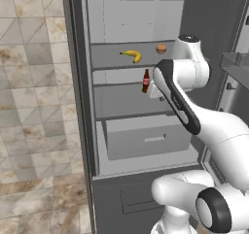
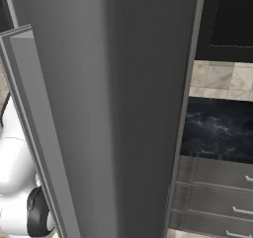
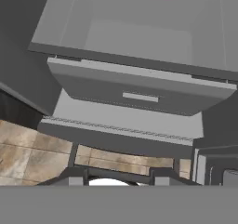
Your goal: Pick the tangerine and banana from the fridge and place them on the plate next to the blender to make a fruit smoothie.
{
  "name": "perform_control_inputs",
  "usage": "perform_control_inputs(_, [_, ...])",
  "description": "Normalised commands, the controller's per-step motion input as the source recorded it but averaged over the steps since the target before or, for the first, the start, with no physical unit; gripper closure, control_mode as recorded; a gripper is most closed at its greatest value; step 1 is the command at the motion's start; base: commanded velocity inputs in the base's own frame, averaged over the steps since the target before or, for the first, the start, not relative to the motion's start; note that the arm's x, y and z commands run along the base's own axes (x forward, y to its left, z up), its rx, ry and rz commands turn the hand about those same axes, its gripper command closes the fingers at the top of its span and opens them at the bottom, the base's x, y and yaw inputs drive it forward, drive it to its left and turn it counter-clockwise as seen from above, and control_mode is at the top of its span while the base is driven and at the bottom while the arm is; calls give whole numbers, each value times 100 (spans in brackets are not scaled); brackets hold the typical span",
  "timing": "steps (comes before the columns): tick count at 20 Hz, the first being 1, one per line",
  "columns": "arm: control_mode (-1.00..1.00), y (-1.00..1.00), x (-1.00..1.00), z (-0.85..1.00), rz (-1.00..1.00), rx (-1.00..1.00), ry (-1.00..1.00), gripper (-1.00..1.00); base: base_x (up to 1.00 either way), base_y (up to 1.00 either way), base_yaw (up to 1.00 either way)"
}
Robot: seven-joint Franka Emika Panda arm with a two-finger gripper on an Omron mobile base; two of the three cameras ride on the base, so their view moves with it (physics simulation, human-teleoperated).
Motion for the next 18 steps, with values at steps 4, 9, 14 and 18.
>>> perform_control_inputs(4, [-100,0,-3,0,0,0,-1,-100,0,0,0])
perform_control_inputs(9, [-100,39,5,26,-12,0,-24,-100,0,0,0])
perform_control_inputs(14, [-100,15,5,84,-10,0,-34,-100,0,0,0])
perform_control_inputs(18, [-100,1,25,100,-8,0,-28,-100,0,0,0])
